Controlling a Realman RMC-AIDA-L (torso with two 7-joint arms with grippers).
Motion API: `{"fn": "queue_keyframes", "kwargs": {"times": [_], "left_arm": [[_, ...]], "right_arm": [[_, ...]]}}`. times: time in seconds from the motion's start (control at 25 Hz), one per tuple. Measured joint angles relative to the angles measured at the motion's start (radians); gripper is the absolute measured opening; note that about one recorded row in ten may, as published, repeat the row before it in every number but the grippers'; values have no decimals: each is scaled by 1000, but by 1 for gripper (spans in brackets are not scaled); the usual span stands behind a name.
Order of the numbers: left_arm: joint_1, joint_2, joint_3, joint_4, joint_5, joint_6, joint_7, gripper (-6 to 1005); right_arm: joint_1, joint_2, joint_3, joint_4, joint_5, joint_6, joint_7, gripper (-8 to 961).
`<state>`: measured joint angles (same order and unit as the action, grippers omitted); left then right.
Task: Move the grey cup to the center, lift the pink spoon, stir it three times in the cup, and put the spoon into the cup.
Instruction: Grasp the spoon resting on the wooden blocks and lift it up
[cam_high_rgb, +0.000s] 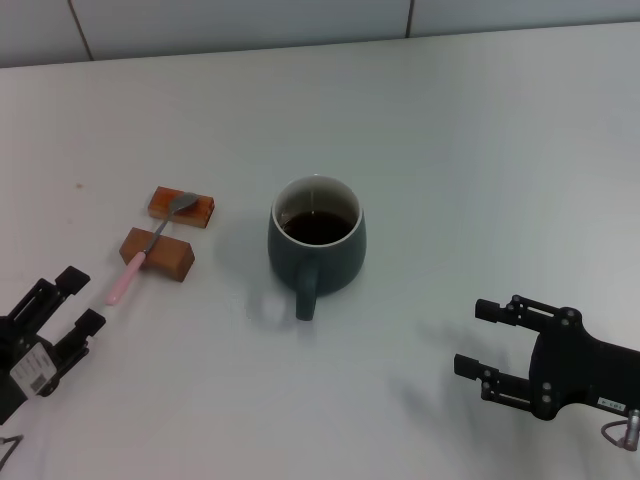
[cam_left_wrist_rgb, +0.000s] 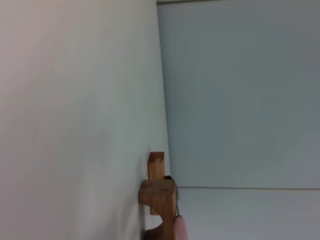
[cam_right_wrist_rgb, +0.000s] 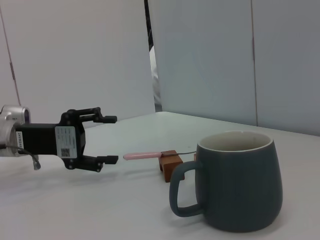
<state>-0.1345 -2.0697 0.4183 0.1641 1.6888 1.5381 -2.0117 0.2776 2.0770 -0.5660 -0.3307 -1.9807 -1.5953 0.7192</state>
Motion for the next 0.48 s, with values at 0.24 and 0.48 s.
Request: {"fn": "queue_keyframes", "kwargs": {"times": [0.24, 0.48], "left_arm": [[-15, 0, 5, -47, 0, -28, -6, 781], [-30, -1, 2, -74, -1, -43, -9, 780]], "right_arm": [[-2, 0, 0, -1, -1, 0, 0, 710], [-4, 0, 0, -1, -1, -1, 0, 710]]}}
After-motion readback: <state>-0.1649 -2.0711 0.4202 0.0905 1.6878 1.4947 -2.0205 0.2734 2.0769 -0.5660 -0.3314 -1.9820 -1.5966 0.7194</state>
